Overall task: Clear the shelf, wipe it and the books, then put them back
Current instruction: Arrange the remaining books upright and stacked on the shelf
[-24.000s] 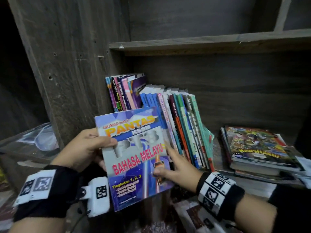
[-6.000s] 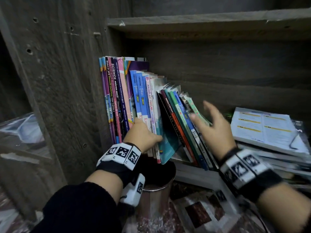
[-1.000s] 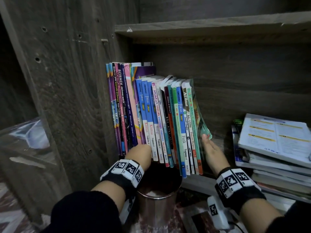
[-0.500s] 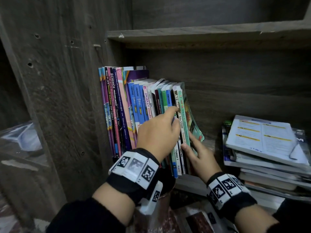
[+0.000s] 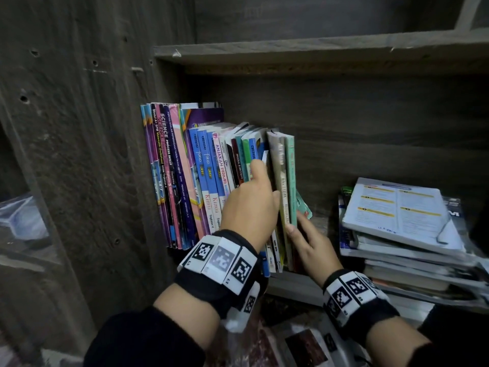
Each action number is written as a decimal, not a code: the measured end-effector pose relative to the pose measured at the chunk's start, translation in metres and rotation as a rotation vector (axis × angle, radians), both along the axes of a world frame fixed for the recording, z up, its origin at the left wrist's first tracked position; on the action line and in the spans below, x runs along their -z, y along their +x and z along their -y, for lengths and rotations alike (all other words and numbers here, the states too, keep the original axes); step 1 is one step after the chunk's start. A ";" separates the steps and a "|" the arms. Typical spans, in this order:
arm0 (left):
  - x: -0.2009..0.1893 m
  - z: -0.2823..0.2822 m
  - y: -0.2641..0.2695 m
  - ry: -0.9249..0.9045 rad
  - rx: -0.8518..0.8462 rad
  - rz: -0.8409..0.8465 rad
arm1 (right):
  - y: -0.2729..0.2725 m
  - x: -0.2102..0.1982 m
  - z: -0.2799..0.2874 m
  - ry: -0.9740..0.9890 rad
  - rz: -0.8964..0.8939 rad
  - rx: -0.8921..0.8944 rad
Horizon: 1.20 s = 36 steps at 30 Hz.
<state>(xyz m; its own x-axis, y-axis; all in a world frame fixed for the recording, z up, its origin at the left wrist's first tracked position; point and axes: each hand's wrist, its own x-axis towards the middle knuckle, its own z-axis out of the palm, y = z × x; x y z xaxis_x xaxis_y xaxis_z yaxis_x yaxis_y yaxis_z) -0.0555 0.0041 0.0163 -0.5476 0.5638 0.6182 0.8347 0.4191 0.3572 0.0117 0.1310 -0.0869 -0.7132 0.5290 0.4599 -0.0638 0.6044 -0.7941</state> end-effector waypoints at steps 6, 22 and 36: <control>0.001 0.017 -0.003 0.178 0.157 -0.051 | 0.001 0.006 -0.006 -0.036 0.089 -0.091; -0.033 0.069 0.012 1.019 0.552 -0.131 | 0.040 -0.057 0.015 -0.502 -0.208 -0.204; -0.004 0.050 -0.024 0.450 0.337 0.472 | 0.143 -0.109 -0.064 -0.175 -0.062 0.788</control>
